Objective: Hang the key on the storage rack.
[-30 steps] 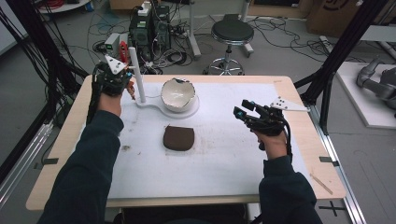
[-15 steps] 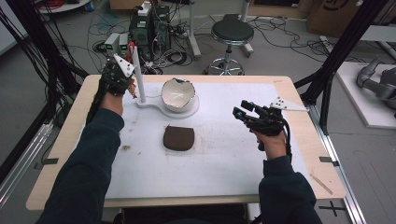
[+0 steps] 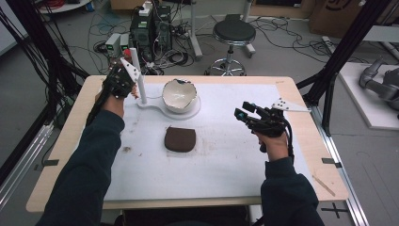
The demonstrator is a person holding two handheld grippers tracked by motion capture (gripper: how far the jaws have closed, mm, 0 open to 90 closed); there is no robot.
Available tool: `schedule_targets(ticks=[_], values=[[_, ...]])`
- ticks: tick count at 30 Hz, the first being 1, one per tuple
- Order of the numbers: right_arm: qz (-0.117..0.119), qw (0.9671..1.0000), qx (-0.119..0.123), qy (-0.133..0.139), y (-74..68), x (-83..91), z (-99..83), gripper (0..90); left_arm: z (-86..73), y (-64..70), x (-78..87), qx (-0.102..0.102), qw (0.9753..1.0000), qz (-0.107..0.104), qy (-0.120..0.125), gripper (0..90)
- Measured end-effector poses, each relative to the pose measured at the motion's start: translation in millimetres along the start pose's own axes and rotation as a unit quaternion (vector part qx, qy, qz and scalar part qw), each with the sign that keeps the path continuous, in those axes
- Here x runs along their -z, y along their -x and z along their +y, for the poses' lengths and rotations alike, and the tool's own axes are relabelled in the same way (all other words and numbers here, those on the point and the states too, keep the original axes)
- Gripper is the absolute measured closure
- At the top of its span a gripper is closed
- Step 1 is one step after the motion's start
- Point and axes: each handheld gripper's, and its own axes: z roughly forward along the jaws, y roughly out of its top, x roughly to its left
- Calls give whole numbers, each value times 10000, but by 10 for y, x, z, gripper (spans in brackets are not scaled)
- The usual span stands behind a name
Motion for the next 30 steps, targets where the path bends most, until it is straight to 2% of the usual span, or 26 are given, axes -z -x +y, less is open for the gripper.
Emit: schedule_targets(ticks=[5, 10, 15, 25, 28, 30], values=[[-4, 10000, 7, -21, 9, 0, -5, 434, -6, -18, 14, 30, 10000, -72, 37, 752], [-52, 10000, -31, -45, 25, -1, -20, 434, -8, -26, 55, 122, 9996, -151, 193, 732], [-49, 9999, -72, -85, 36, -7, -31, 434, -15, -53, 74, 206, 9990, -306, 265, 733], [-27, 9999, -71, -96, 38, -16, -33, 434, -68, -25, 136, 197, 9988, -279, 348, 713], [-17, 9999, -93, -102, 33, -17, -33, 434, -73, 3, 157, 105, 9989, -251, 387, 697], [-21, 9999, -105, -102, 33, -19, -34, 434, -69, 13, 154, 146, 9986, -276, 434, 694]])
